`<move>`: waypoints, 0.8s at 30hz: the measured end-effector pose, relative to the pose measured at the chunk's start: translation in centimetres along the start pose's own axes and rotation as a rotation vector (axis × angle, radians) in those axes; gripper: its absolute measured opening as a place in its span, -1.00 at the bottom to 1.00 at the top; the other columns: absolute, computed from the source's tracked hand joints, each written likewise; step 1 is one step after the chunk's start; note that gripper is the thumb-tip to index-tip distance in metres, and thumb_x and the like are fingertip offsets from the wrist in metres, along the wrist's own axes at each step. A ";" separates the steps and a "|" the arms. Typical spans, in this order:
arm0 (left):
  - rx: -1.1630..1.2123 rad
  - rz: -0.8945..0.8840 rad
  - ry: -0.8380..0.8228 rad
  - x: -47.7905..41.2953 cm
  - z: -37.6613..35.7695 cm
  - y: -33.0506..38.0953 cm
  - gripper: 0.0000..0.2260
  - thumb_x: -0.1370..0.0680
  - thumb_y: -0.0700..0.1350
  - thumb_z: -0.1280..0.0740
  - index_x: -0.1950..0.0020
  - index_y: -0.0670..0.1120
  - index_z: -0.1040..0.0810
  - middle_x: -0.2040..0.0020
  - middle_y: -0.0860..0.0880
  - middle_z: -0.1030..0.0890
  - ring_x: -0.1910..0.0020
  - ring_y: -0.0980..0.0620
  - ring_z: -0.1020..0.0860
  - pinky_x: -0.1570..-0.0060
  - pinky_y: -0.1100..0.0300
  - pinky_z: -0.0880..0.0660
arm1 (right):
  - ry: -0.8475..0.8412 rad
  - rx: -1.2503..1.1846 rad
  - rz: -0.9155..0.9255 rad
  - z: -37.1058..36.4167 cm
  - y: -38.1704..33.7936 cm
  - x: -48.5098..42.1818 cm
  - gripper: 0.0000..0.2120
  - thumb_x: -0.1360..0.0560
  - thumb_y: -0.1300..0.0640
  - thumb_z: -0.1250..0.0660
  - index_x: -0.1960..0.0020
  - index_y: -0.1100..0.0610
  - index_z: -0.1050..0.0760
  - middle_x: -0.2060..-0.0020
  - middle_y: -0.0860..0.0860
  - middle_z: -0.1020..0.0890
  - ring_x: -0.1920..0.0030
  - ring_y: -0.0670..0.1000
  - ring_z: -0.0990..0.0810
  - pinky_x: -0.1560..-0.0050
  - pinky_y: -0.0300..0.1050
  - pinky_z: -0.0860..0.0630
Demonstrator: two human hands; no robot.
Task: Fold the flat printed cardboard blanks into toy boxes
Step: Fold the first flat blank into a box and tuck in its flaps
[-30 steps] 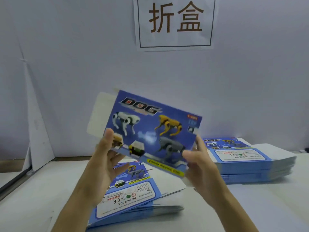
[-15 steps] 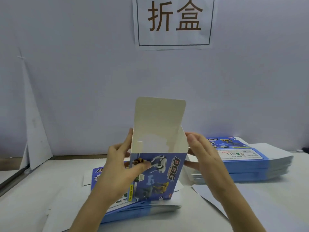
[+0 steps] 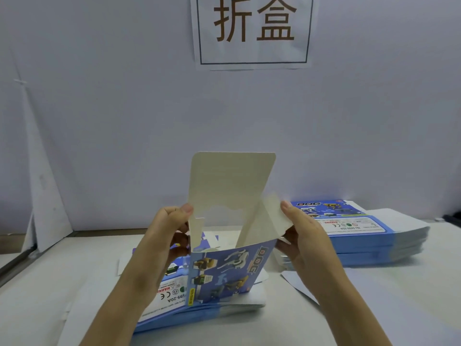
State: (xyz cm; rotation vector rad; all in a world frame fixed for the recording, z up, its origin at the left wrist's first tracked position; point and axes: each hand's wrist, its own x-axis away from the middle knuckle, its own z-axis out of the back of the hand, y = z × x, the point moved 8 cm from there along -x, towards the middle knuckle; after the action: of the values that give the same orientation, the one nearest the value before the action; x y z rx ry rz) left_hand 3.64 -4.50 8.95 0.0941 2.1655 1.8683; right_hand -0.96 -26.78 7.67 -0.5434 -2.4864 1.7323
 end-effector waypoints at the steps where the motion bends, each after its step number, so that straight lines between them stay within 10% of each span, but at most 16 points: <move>1: -0.008 -0.007 -0.007 0.1 -0.2 -0.2 -0.44 -0.34 0.13 -0.40 -0.15 -0.24 -0.42 0.36 -0.01 -0.54 0.35 0.09 -0.53 0.17 0.09 -0.48 | 0.016 -0.024 -0.030 0.2 0.6 0.0 -0.82 -0.57 0.11 -0.27 0.08 0.13 -0.63 0.25 0.03 -0.68 0.30 -0.09 -0.65 0.34 -0.24 -0.56; 8: -0.027 -0.011 0.044 0.0 -0.2 -0.2 -0.33 -0.34 0.18 -0.34 -0.30 -0.23 -0.40 0.16 -0.20 -0.48 0.24 -0.01 -0.50 0.23 0.17 -0.45 | 0.160 0.249 0.230 -0.1 -0.8 1.0 -0.83 -0.57 0.11 -0.30 0.06 0.10 -0.66 0.19 0.01 -0.69 0.19 -0.08 -0.65 0.33 -0.23 -0.58; 12: -0.005 -0.030 0.054 0.0 0.4 -0.5 -0.31 -0.37 0.23 -0.39 -0.27 -0.24 -0.40 0.16 -0.16 -0.49 0.32 0.10 -0.55 0.20 0.17 -0.46 | 0.107 0.484 0.304 -2.7 -1.7 2.5 -0.36 -0.47 -0.28 -0.23 0.30 0.34 -0.49 0.46 0.17 -0.52 0.48 -0.08 -0.43 0.42 -0.23 -0.36; 15: 0.063 -0.045 0.047 0.1 0.8 -0.6 -0.29 -0.33 0.25 -0.36 -0.20 -0.30 -0.43 0.27 -0.07 -0.53 0.41 0.14 -0.50 0.21 0.15 -0.42 | 0.107 0.588 0.335 -2.7 -2.1 2.5 -0.65 -0.57 -0.03 -0.24 0.19 0.20 -0.61 0.31 0.08 -0.65 0.34 0.02 -0.53 0.33 -0.05 -0.44; 18: 0.055 -0.068 0.018 -0.3 0.4 -0.5 -0.32 -0.39 0.25 -0.34 -0.22 -0.30 -0.43 0.20 -0.23 -0.49 0.31 0.07 -0.48 0.20 0.16 -0.43 | 0.089 0.632 0.337 -2.4 -2.3 2.2 -0.66 -0.59 0.10 -0.19 0.24 -0.22 -0.57 0.27 -0.29 -0.65 0.18 -0.19 -0.59 0.27 -0.28 -0.48; 24: 0.165 -0.016 -0.114 -0.7 1.3 -1.0 -0.65 -0.42 0.15 -0.34 -0.05 -0.05 -0.64 0.06 -0.21 -0.59 0.20 0.00 -0.55 0.18 0.17 -0.56 | 0.008 0.358 0.148 -1.7 -1.7 1.6 -0.55 -0.56 0.19 -0.28 0.44 -0.11 -0.63 0.41 -0.16 -0.68 0.38 -0.29 -0.61 0.44 -0.48 -0.43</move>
State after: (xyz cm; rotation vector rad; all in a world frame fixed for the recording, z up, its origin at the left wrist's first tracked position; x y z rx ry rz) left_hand 4.81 -3.59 7.94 0.2105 2.2300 1.6314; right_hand -2.43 -25.23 9.63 -0.7097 -2.1011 2.1570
